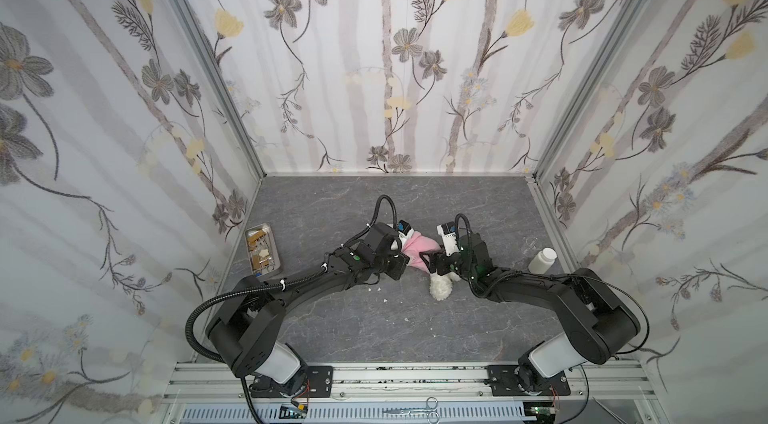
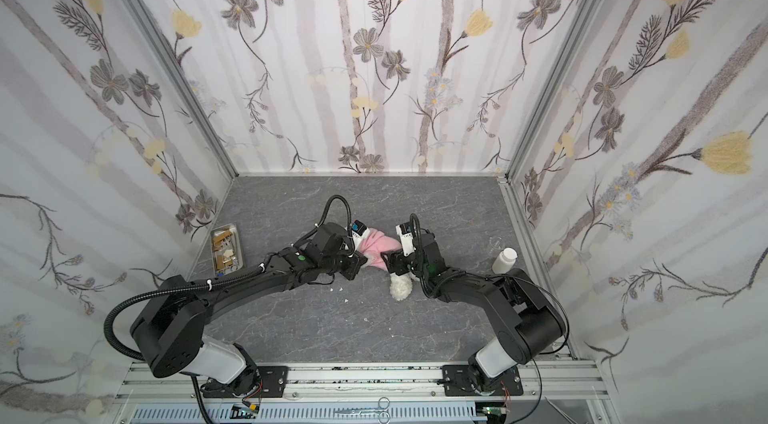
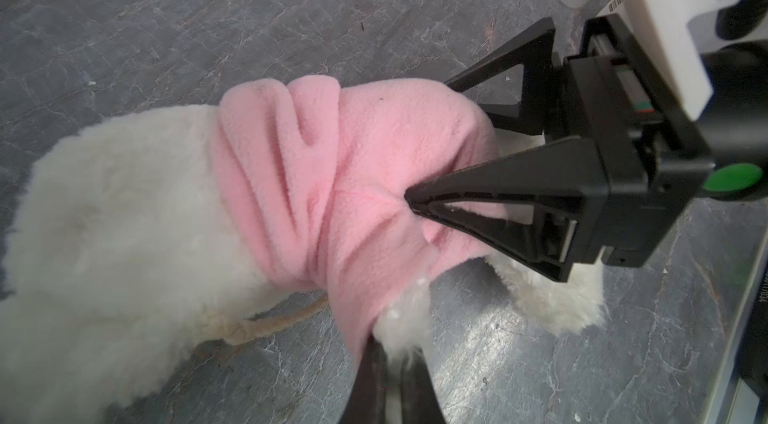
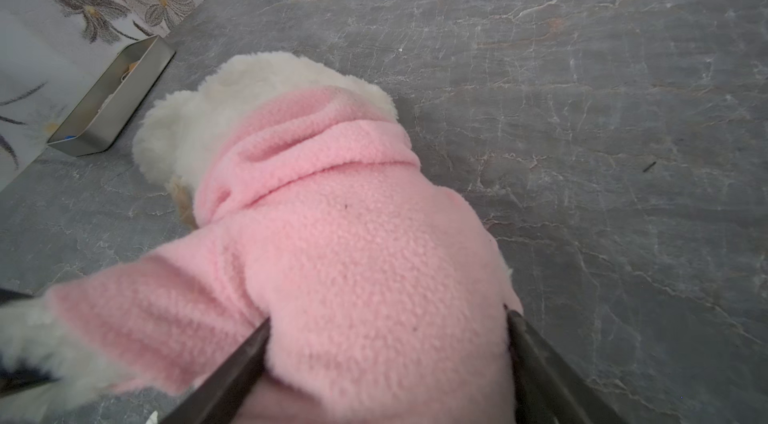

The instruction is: Dress the teddy bear

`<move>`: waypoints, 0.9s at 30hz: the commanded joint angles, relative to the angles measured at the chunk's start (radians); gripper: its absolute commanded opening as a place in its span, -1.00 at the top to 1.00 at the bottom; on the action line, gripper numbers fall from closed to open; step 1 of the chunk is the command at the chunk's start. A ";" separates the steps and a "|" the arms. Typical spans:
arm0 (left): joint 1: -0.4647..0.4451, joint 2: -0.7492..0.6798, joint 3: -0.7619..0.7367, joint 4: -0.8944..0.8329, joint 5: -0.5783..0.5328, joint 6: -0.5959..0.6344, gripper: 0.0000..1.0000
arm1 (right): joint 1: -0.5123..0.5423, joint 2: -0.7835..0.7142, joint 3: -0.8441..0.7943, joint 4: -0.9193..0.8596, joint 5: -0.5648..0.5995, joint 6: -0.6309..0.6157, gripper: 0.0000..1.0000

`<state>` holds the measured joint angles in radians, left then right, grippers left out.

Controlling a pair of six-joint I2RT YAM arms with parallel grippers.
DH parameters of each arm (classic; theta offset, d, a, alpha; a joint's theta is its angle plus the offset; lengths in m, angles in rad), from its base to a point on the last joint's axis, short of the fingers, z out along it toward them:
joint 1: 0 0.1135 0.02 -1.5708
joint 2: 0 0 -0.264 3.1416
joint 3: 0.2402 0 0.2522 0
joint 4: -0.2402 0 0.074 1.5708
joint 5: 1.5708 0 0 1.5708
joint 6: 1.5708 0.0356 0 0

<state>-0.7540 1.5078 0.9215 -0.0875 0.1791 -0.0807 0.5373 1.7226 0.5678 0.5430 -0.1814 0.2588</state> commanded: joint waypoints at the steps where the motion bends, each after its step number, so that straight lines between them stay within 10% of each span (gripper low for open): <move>1: 0.003 -0.024 0.006 0.004 -0.001 -0.043 1.00 | -0.009 0.032 -0.004 -0.103 0.139 0.026 -0.49; 14: -0.064 -0.032 0.028 0.019 0.088 -0.073 1.00 | -0.014 0.024 0.015 -0.005 -0.022 0.078 -0.32; 27: 0.047 0.019 0.190 -0.121 0.194 -0.311 1.00 | -0.022 -0.312 -0.037 -0.208 -0.030 -0.129 -0.83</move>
<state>-0.7300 1.5238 1.0805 -0.1715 0.3294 -0.3061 0.5159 1.4487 0.5400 0.4133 -0.2550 0.1951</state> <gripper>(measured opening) 0.052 0.913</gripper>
